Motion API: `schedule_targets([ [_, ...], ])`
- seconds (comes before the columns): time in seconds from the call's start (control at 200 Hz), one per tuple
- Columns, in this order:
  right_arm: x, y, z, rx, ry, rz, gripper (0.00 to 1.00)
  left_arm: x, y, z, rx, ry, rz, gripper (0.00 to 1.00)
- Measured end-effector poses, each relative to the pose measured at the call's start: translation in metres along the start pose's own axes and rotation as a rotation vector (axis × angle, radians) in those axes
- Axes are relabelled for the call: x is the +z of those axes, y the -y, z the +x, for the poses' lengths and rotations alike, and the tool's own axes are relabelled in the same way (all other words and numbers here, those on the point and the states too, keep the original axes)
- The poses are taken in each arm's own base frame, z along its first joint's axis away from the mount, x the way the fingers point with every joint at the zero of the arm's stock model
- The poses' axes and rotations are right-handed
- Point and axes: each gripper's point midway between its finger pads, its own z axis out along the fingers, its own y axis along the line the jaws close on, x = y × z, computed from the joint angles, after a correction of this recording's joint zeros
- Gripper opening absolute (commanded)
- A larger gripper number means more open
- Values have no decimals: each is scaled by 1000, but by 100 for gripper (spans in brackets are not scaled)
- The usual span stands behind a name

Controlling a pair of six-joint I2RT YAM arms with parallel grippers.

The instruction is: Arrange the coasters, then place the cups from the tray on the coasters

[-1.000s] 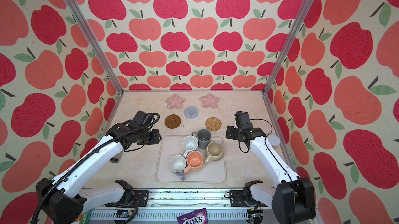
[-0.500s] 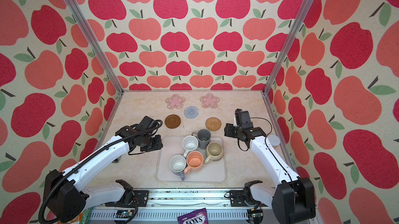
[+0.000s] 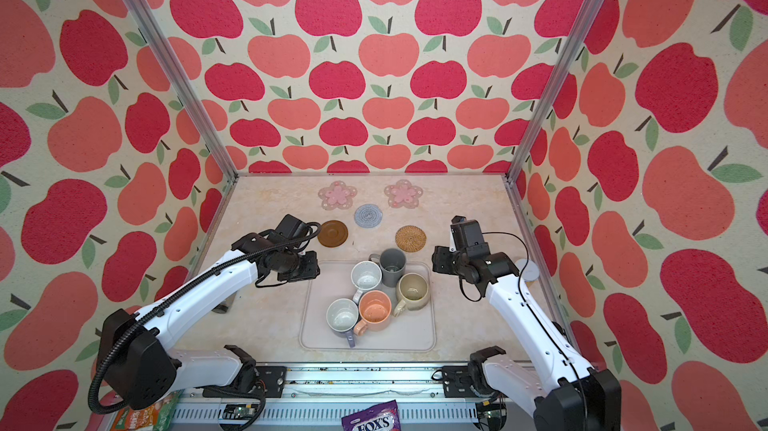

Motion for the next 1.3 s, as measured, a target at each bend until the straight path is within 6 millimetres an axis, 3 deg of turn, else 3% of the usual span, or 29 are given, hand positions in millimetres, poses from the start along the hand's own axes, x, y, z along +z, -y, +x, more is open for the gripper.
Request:
schedule_targets([
  [0.315,-45,-2,42,14,-51,-20,54,10,-7,-11,-23,-16,-32,37],
  [0.54,-65,-18,73,71,-91,-100,51,16,-4,-20,-21,-14,-32,37],
  [0.876,-42,-48,115,29,-254,-86,51,15,1,-32,-19,27,-9,37],
  [1.301,-24,-67,125,38,-276,-61,49,14,6,-44,-33,77,28,37],
])
